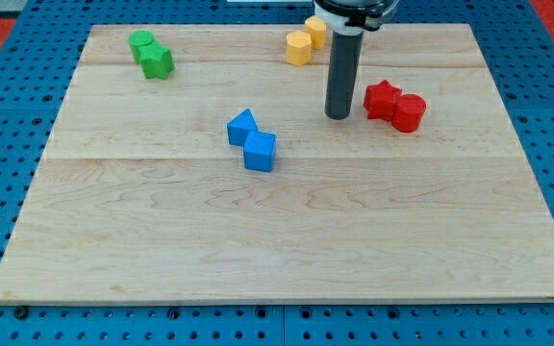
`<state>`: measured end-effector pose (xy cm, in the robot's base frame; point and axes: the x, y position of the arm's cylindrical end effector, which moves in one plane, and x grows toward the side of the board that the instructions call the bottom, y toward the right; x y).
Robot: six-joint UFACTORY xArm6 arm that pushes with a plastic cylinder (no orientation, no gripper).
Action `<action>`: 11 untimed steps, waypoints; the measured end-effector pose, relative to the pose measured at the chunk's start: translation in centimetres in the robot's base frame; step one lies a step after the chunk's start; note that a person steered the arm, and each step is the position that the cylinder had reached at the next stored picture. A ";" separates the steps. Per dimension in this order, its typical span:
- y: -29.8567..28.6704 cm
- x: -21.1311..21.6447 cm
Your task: Push the red star into the green star
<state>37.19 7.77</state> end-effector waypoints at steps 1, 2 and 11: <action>0.2 2.2; 3.2 5.3; -18.4 -6.1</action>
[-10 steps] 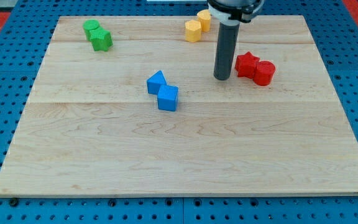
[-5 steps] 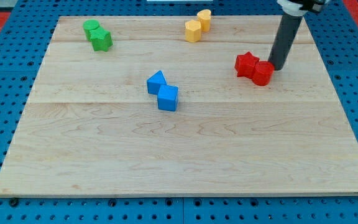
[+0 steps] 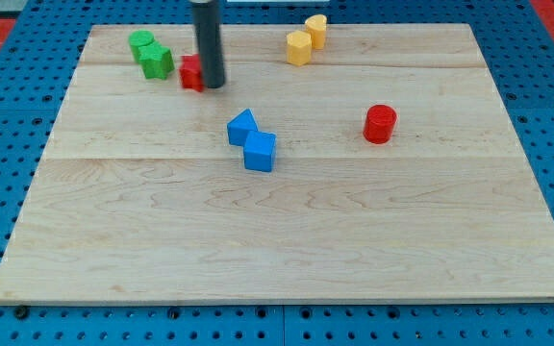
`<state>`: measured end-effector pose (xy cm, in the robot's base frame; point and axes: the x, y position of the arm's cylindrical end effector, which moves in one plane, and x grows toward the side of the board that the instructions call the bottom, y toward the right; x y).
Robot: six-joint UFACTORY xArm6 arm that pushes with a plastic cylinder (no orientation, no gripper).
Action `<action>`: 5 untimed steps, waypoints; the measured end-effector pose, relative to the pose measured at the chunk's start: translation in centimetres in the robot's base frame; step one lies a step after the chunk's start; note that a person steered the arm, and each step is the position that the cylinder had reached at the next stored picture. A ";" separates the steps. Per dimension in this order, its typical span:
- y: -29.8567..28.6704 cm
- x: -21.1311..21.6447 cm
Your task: Push the red star into the green star
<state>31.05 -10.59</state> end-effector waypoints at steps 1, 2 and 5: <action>-2.5 -0.8; -0.6 -1.2; 32.6 9.7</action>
